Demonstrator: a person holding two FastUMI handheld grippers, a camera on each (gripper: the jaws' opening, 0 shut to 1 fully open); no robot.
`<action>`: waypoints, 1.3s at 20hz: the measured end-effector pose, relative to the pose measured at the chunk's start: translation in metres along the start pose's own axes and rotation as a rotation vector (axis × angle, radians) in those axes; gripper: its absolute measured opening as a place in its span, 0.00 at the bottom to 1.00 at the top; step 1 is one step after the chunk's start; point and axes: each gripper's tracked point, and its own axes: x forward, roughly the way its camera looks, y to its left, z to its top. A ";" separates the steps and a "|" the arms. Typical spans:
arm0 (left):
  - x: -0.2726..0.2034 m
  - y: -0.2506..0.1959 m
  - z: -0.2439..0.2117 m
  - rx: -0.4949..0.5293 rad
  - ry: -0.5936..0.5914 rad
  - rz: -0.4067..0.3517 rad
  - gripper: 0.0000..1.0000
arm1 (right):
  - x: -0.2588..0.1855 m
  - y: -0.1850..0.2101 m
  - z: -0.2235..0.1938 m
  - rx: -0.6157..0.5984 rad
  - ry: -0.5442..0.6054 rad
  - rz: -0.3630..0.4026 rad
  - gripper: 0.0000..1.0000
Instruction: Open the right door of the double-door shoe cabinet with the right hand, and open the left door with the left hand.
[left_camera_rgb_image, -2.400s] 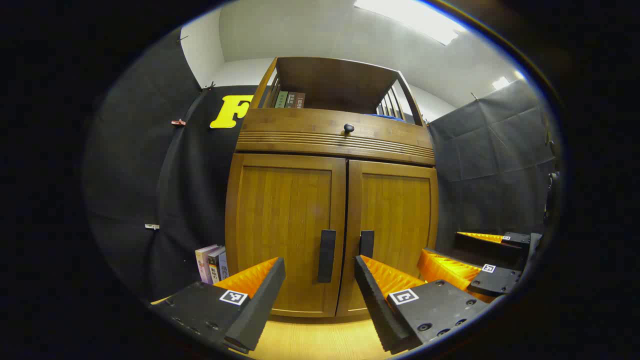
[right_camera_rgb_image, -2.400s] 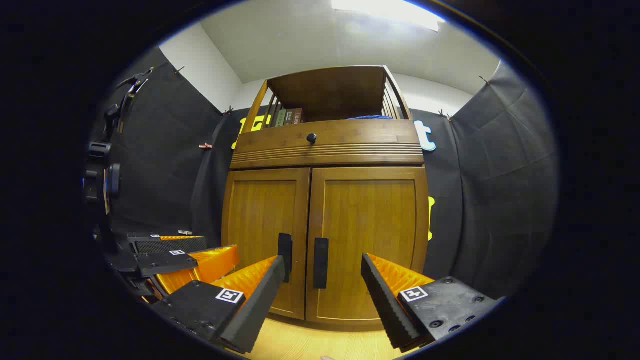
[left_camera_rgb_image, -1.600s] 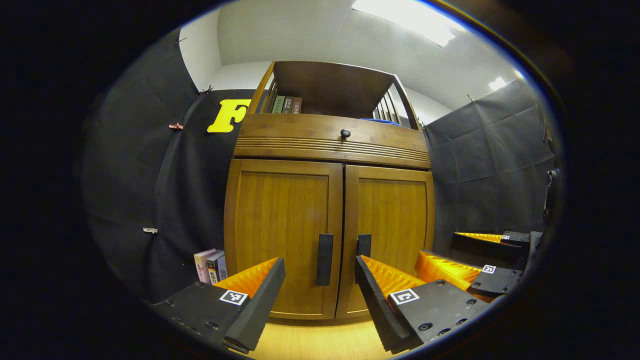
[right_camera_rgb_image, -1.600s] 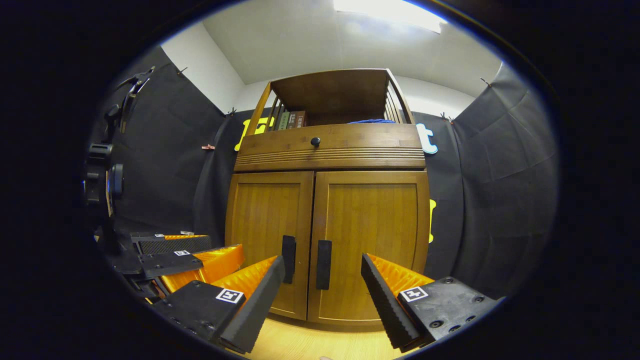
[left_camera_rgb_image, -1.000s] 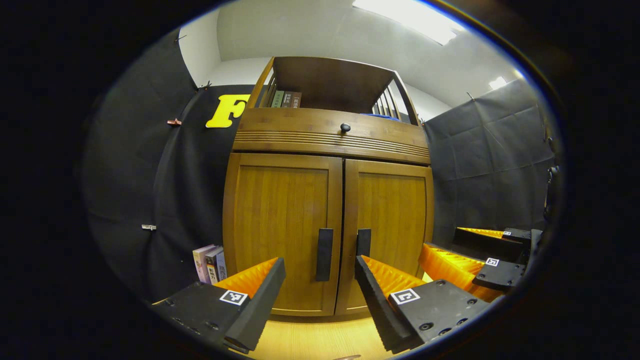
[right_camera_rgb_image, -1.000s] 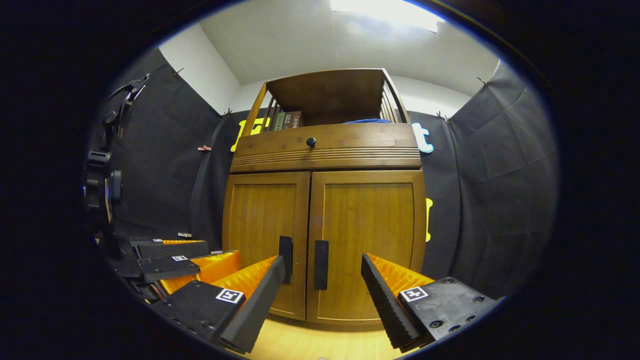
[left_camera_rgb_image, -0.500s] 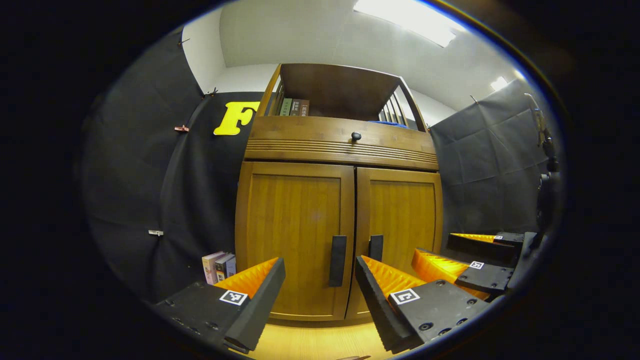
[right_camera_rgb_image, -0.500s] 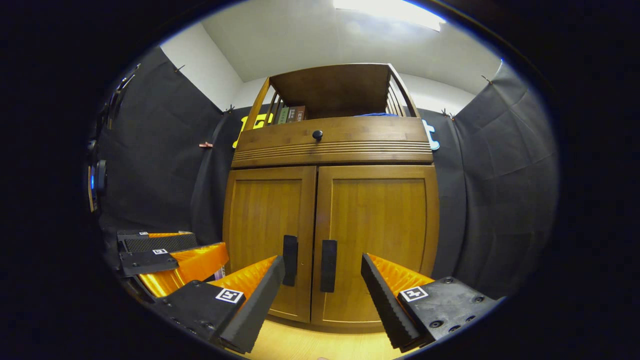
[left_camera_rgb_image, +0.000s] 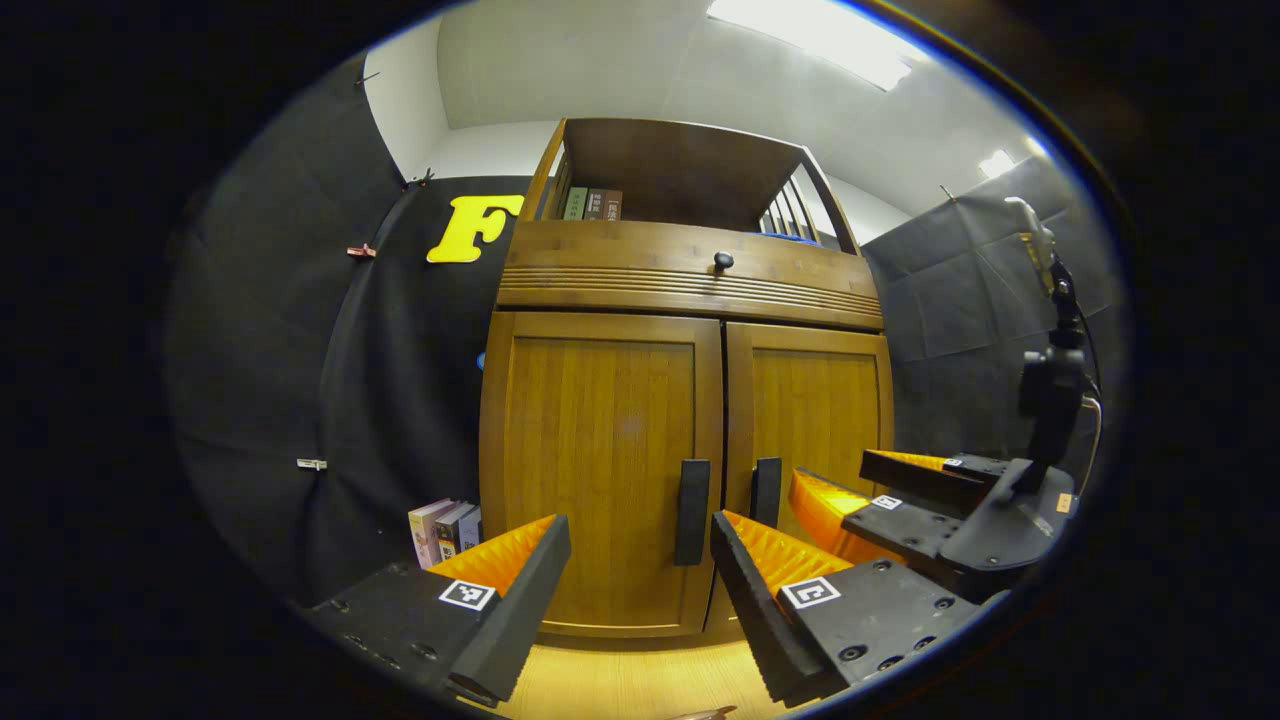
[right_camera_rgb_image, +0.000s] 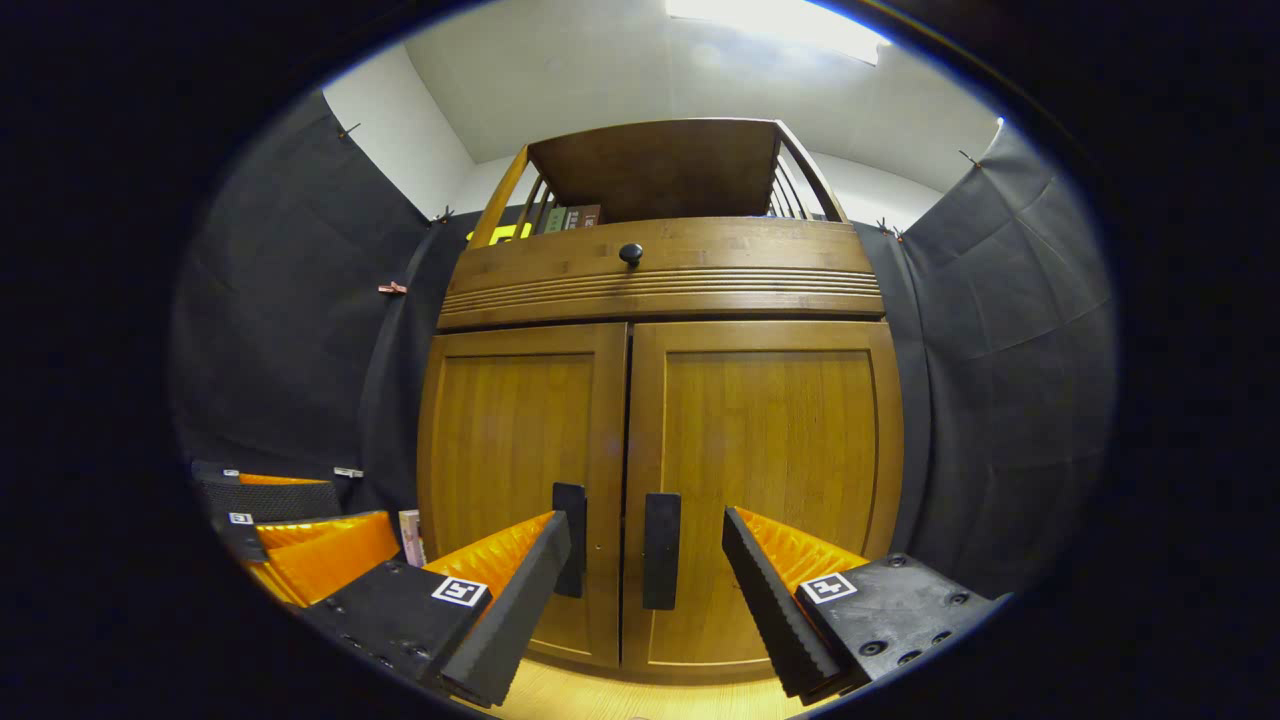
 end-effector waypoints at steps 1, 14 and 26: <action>0.001 0.002 -0.001 -0.007 -0.002 0.000 0.88 | 0.008 -0.001 -0.004 -0.001 -0.004 -0.010 0.98; -0.006 0.033 0.001 -0.016 -0.033 0.051 0.89 | 0.074 -0.014 -0.056 0.007 0.038 -0.083 0.92; -0.014 0.065 -0.012 -0.049 -0.014 0.100 0.89 | 0.104 -0.018 -0.097 -0.051 0.102 -0.136 0.49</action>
